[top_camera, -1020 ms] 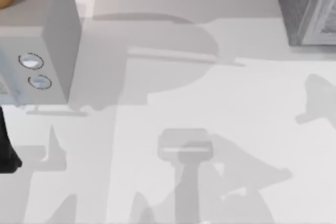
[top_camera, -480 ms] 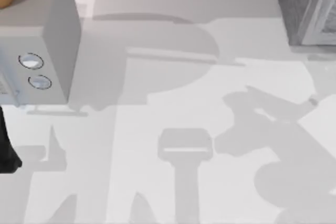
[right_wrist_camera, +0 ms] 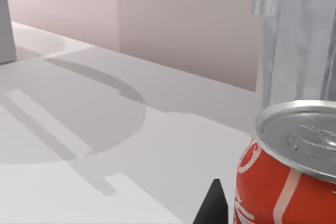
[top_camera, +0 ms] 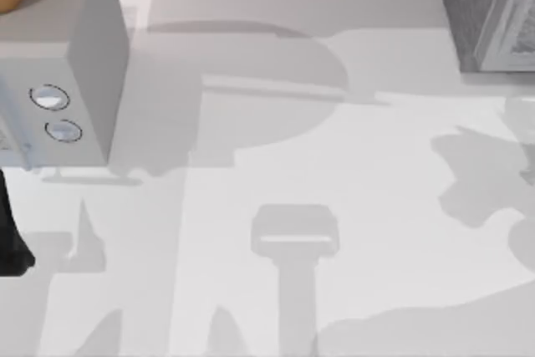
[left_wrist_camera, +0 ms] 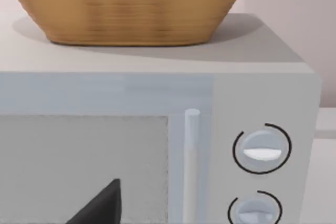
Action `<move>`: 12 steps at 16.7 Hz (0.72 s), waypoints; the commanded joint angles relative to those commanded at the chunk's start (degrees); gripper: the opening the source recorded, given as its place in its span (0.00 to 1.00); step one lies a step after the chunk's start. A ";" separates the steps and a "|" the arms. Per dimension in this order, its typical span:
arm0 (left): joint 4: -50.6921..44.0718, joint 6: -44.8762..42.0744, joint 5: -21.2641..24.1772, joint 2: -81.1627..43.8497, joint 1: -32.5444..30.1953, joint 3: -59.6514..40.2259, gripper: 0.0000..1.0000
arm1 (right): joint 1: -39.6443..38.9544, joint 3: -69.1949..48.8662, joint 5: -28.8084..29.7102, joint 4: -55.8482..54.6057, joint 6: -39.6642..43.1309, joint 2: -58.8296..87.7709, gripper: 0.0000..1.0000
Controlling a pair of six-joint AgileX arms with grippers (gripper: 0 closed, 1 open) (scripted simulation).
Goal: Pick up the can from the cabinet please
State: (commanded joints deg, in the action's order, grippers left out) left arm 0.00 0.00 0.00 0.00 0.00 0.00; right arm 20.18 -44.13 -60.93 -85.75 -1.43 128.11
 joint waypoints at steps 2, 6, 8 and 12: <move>0.00 0.00 0.00 0.00 0.00 0.00 1.00 | 0.52 -1.07 -1.58 -2.15 -0.06 3.38 0.00; 0.00 0.00 0.00 0.00 0.00 0.00 1.00 | 0.81 -1.62 -2.46 -3.30 -0.10 5.30 0.00; 0.00 0.00 0.00 0.00 0.00 0.00 1.00 | 0.81 -1.62 -2.46 -3.30 -0.10 5.30 0.00; 0.00 0.00 0.00 0.00 0.00 0.00 1.00 | -1.07 -2.94 -0.82 -2.68 -0.06 6.36 0.00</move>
State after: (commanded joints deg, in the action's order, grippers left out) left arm 0.00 0.00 0.00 0.00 0.00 0.00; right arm 19.12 -47.07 -61.75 -88.43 -1.49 134.47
